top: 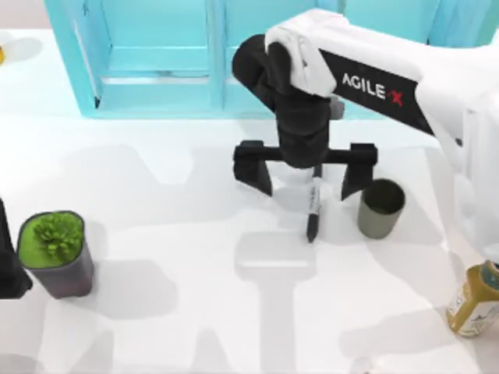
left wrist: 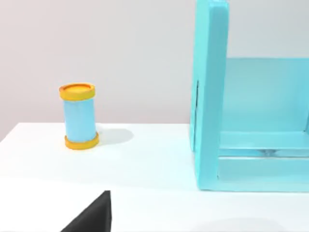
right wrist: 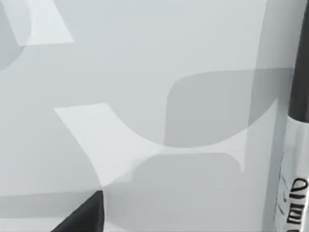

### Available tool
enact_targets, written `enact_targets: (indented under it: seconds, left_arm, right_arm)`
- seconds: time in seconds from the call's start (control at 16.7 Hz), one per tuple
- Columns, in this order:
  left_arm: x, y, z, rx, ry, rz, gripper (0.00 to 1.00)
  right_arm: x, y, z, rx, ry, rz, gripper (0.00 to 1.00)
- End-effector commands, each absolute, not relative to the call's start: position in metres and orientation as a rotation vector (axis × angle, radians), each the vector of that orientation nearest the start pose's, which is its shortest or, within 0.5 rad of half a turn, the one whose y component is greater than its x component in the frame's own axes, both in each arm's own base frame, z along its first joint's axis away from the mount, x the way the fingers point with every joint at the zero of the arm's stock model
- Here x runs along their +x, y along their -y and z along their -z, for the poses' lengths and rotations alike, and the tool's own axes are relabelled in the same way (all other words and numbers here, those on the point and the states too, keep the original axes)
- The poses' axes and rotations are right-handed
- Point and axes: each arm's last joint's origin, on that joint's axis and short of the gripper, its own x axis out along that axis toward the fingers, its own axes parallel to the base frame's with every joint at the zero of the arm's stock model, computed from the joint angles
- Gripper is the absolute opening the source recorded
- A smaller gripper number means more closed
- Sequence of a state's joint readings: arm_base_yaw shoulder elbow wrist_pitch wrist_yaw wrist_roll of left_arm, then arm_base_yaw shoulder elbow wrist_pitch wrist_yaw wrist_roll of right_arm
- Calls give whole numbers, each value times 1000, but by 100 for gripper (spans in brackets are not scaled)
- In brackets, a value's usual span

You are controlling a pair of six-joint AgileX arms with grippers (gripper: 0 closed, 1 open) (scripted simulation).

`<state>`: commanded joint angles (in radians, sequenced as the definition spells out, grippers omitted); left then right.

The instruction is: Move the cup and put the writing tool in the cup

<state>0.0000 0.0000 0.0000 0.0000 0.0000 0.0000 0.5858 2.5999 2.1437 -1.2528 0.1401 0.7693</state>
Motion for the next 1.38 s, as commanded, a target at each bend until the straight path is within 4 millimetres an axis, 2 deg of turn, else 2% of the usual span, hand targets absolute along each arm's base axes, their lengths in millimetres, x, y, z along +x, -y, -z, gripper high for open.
enact_targets:
  seconds: [0.78, 1.26, 1.32, 1.38]
  left_arm:
    - [106, 1, -160, 0, 0, 0, 100]
    - [106, 1, -160, 0, 0, 0, 100]
    - [106, 1, -160, 0, 0, 0, 100]
    - [106, 1, -160, 0, 0, 0, 100]
  right_arm:
    - [403, -270, -84, -23, -1585, 277, 2]
    - [403, -270, -84, -23, -1585, 277, 0]
    - [405, -278, -116, 62, -1531, 226, 0]
    - [405, -278, -116, 62, -1531, 226, 0]
